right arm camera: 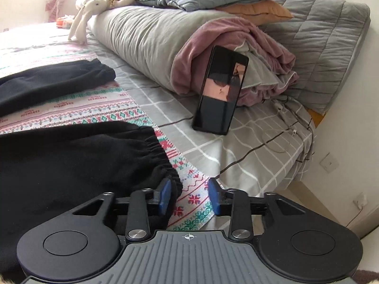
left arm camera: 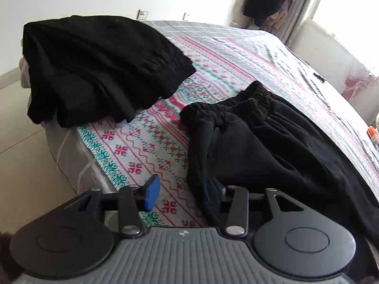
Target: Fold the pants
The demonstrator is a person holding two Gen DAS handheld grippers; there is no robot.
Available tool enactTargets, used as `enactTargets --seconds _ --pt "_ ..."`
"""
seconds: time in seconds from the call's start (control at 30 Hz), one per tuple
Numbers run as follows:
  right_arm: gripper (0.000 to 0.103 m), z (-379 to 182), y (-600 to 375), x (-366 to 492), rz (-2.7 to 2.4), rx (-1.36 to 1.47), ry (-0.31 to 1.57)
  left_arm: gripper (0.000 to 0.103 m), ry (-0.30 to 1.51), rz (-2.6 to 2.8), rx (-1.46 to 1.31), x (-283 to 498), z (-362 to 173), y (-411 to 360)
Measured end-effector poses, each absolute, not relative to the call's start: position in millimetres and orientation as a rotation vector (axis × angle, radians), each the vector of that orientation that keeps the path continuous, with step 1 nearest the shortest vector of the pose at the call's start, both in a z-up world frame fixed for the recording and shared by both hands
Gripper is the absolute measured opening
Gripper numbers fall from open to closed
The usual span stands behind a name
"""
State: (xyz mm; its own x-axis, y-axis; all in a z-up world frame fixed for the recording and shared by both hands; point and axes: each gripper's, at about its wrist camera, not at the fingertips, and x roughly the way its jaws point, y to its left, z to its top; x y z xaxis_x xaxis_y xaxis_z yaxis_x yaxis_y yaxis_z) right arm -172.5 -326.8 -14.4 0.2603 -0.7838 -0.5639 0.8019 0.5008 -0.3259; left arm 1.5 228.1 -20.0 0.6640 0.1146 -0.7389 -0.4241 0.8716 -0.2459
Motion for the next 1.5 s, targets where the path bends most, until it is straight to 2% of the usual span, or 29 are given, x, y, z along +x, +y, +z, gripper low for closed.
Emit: enactTargets --seconds 0.03,0.07,0.27,0.37,0.67,0.97,1.3,1.5 --pt "0.062 -10.3 -322.4 -172.1 -1.067 0.004 0.724 0.081 0.784 0.282 -0.41 0.4 -15.7 224.2" --pt "0.072 -7.1 -318.1 -171.2 -1.058 -0.014 0.705 0.084 0.776 0.258 -0.392 -1.3 -12.3 219.6" --pt "0.081 5.5 -306.9 -153.4 -0.925 0.018 0.691 0.098 0.769 0.117 -0.249 6.2 -2.6 176.6" --pt "0.082 10.1 -303.8 -135.3 -0.812 0.068 0.703 0.103 0.763 0.06 -0.191 15.2 2.3 153.4" --pt "0.091 23.9 -300.4 -84.7 -0.633 0.101 0.745 0.103 0.789 -0.058 -0.076 48.7 13.8 98.1" --pt "0.092 13.2 -291.0 -30.3 -0.533 0.11 0.816 0.103 0.812 -0.105 -0.032 88.3 9.3 68.9" --pt "0.093 8.5 -238.9 49.9 -0.283 0.076 0.808 0.103 0.852 -0.157 0.019 125.0 -8.7 37.4" --pt "0.098 6.1 -202.5 95.2 -0.156 0.053 0.775 0.103 0.92 -0.157 -0.067 139.3 -11.4 40.4"
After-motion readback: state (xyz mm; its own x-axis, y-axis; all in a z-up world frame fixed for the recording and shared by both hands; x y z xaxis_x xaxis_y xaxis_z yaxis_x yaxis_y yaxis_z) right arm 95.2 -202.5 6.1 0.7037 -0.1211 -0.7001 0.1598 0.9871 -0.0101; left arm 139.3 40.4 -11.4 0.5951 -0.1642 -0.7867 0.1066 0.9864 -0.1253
